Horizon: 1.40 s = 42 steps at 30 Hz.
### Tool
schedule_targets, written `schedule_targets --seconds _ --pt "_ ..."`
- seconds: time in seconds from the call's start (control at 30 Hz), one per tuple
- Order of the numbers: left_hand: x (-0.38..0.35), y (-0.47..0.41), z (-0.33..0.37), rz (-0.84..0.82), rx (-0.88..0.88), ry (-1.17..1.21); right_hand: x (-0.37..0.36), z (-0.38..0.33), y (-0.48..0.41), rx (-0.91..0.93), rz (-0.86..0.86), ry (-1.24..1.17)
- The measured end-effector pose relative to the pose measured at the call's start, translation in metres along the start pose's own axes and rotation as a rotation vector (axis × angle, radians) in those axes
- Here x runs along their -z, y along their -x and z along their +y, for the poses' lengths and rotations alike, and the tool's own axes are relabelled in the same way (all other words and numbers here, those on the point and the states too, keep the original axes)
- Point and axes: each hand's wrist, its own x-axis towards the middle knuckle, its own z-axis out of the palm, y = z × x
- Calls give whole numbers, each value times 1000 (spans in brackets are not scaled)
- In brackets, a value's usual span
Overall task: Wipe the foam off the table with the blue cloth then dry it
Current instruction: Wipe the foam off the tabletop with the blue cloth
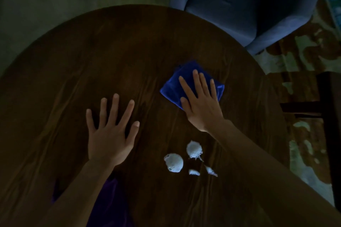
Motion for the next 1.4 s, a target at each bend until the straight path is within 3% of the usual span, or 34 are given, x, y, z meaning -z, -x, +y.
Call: schedule_targets --seconds 0.2,0.4,0.53,0.83,0.93,1.07,1.13,1.27,1.4 --pt "1 0 1 9 7 -12 -3 28 4 15 11 -52" --pt "-2 0 1 22 15 -14 -2 125 59 -414 20 -137" --pt "-5 0 -2 45 13 -10 -10 125 108 -584 38 -188" --pt "-3 0 -1 46 18 0 -44 12 257 -609 -17 -164" --pt "-1 0 0 37 15 16 -41 22 259 -528 -40 -126" --pt "-6 -2 -3 46 2 -3 -38 58 238 -233 -43 -63" --pt "-8 -4 -6 44 1 -7 -34 89 220 -183 -31 -84" --pt "-10 -6 -8 43 -21 9 -23 137 194 -381 -20 -158" --pt "-8 -4 -7 26 0 16 -35 111 231 -495 2 -167"
